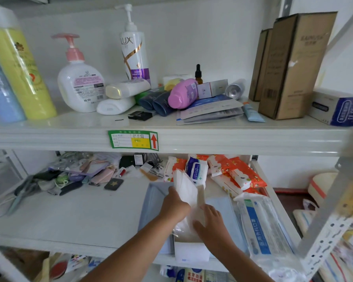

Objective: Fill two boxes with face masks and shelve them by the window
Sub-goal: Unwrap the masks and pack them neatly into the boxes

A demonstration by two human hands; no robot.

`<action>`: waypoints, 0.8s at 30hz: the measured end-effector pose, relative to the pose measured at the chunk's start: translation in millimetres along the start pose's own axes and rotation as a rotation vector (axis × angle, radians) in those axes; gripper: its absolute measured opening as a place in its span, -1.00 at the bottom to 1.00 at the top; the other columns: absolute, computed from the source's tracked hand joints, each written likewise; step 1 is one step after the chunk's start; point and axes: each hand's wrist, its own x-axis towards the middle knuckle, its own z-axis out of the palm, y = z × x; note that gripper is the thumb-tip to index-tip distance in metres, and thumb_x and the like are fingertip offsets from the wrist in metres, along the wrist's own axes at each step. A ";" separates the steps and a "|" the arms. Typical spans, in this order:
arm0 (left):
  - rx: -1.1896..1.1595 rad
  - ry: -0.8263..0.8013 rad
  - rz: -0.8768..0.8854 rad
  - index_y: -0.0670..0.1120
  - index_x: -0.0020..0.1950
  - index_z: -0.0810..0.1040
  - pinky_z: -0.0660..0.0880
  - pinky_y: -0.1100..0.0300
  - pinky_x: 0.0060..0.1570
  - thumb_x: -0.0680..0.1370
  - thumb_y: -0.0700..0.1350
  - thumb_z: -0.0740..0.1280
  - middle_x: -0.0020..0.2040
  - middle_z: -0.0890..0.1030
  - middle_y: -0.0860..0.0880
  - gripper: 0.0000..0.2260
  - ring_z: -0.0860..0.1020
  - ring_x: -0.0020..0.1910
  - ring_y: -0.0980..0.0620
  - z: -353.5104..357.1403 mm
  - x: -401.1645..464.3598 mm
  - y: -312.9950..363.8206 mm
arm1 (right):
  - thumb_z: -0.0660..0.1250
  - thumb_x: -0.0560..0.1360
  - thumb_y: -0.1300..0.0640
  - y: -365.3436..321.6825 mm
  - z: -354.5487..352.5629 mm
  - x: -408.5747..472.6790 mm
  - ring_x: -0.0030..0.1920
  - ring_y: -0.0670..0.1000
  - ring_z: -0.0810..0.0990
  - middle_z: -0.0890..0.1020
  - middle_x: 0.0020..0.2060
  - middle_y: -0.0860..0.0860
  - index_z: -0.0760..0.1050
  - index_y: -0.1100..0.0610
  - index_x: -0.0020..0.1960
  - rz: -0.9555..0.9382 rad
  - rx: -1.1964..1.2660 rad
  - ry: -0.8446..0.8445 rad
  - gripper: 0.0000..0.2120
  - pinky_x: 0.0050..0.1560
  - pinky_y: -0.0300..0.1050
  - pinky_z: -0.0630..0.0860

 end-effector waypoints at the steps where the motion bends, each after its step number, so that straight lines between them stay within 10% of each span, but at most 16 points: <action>1: 0.019 0.005 0.009 -0.16 0.31 0.21 0.49 0.18 -0.24 0.47 -0.26 0.29 0.22 0.50 -0.21 -0.54 0.54 0.16 -0.16 1.9 -1.1 0.3 | 0.25 0.52 0.09 2.3 1.1 0.1 0.36 -0.02 0.26 0.37 0.36 -0.05 0.29 0.10 0.40 -0.013 -0.018 -0.003 -0.54 0.36 -0.14 0.28; 5: 0.077 0.020 0.042 -0.19 0.41 0.16 0.53 0.02 0.08 0.47 -0.25 0.31 0.27 0.49 -0.22 -0.44 0.53 0.21 -0.20 11.3 -4.3 2.0 | 0.22 0.54 0.11 8.2 3.4 -1.9 0.43 -0.03 0.21 0.32 0.42 -0.08 0.35 0.08 0.40 -0.063 -0.092 -0.029 -0.57 0.42 -0.17 0.21; 24: 0.213 0.099 0.113 -0.07 0.53 -0.03 0.46 -0.07 0.27 0.56 -0.12 0.24 0.36 0.45 -0.16 -0.38 0.47 0.31 -0.16 48.7 -11.1 5.7 | 0.27 0.50 0.17 7.6 0.4 2.7 0.11 -0.03 0.36 0.46 0.17 -0.05 0.38 0.01 0.23 -0.067 -0.088 -0.035 -0.69 0.08 -0.22 0.32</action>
